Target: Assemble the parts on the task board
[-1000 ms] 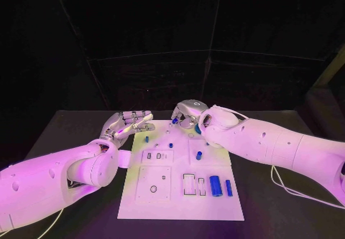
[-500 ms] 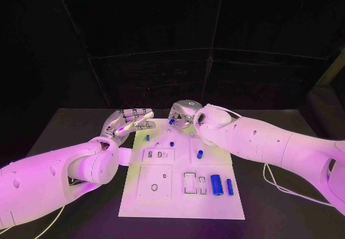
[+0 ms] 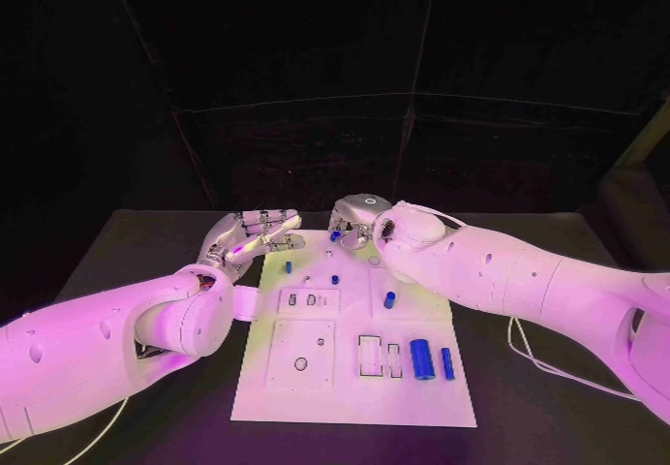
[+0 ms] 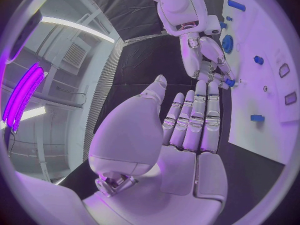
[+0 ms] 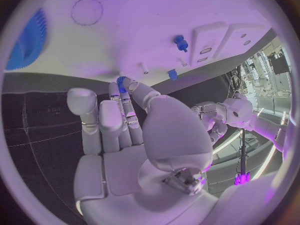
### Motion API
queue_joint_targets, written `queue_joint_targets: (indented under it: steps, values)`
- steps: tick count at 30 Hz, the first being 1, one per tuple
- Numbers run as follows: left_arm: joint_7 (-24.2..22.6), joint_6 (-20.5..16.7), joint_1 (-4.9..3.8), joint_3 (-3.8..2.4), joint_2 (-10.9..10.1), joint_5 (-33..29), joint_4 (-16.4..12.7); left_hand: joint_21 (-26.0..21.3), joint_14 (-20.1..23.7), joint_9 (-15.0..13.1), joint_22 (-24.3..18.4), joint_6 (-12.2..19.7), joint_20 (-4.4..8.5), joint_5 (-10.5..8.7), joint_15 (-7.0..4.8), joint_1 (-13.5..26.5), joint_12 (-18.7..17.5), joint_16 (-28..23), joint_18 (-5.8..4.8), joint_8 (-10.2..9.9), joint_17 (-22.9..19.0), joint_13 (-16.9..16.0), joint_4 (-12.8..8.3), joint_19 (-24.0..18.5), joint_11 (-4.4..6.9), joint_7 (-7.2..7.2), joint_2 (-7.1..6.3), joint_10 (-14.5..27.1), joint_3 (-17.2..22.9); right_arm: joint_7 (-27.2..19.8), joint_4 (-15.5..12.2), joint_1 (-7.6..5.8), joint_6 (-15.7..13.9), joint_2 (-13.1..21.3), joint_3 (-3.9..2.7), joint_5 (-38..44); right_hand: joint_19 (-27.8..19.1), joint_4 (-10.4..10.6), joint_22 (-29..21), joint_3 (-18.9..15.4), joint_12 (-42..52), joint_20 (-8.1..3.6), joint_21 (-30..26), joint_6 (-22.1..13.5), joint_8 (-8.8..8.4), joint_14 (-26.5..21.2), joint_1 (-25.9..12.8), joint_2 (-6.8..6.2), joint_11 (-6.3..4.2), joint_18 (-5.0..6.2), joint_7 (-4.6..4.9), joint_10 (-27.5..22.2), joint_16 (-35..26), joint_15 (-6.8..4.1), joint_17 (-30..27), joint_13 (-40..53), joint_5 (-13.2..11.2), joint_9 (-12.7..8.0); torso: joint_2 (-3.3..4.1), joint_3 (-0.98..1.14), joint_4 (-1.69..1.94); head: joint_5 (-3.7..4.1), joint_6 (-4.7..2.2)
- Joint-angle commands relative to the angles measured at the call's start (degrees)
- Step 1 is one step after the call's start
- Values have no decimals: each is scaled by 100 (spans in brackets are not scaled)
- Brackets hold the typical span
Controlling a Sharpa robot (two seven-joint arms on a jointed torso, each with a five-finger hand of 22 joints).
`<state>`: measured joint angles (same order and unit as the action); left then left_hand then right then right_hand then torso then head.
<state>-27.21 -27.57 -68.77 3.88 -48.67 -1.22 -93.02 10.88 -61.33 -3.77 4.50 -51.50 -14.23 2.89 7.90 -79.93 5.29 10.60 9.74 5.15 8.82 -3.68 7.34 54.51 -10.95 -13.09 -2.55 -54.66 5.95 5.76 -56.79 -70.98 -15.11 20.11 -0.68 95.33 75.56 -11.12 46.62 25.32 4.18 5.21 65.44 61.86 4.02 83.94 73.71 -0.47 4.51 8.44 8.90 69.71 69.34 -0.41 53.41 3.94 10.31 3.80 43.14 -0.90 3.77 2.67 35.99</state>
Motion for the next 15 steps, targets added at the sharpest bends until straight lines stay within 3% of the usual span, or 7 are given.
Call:
queue_joint_targets:
  steps: [1, 6, 10, 15]
  values:
    - [-17, 78, -12, -7, 9, -4, -12, -15, -25, -1, -9, 32, 10, -7, -1, 49, -9, -25, 68, -17, 6, 1, -35, 34, 14, -47, 30, 13, -5, 176, 14, -10, -6, -18, -3, 157, -32, 34, 5, -12, -17, 17, 37, -2, -2, 73, -13, -65, 12, -90, -11, -32, 18, -5, -5, -6, -23, 10, 3, 0, 3, 3, 1]
    - [-16, 86, -14, -7, 11, -4, -18, -15, -25, -1, -9, 32, 10, -7, -1, 49, -9, -25, 68, -17, 6, 1, -35, 34, 14, -47, 30, 13, -5, 133, 54, -10, 73, -50, -3, 171, -42, 65, 9, -5, -27, 24, 44, -17, -12, 73, -36, -90, 18, -90, -5, -47, 29, 3, 4, -6, -23, 8, 2, -3, -4, -7, 1]
    - [-15, 88, -15, -7, 8, -4, -19, -15, -25, -1, -9, 32, 10, -7, -1, 49, -9, -25, 68, -17, 6, 1, -35, 34, 14, -47, 30, 13, -5, 92, 75, -10, 133, -70, -3, 145, -97, 130, -59, 0, -69, 51, 10, -162, -55, 60, -96, -180, 61, -80, 33, -188, 27, 41, -15, -23, -27, -11, 8, 2, -8, -13, 5]
    - [-12, 88, -17, -7, 0, -4, -21, -15, -25, -1, -9, 32, 10, -7, -1, 49, -9, -25, 68, -17, 6, 1, -35, 34, 14, -47, 30, 13, -5, 55, 67, -10, 37, -55, -3, 91, -245, 257, -259, -79, -62, 123, -116, -811, -61, 21, -204, -420, 142, -42, 69, -679, -28, 109, -133, -33, -93, -23, 5, 0, -2, -12, 0]
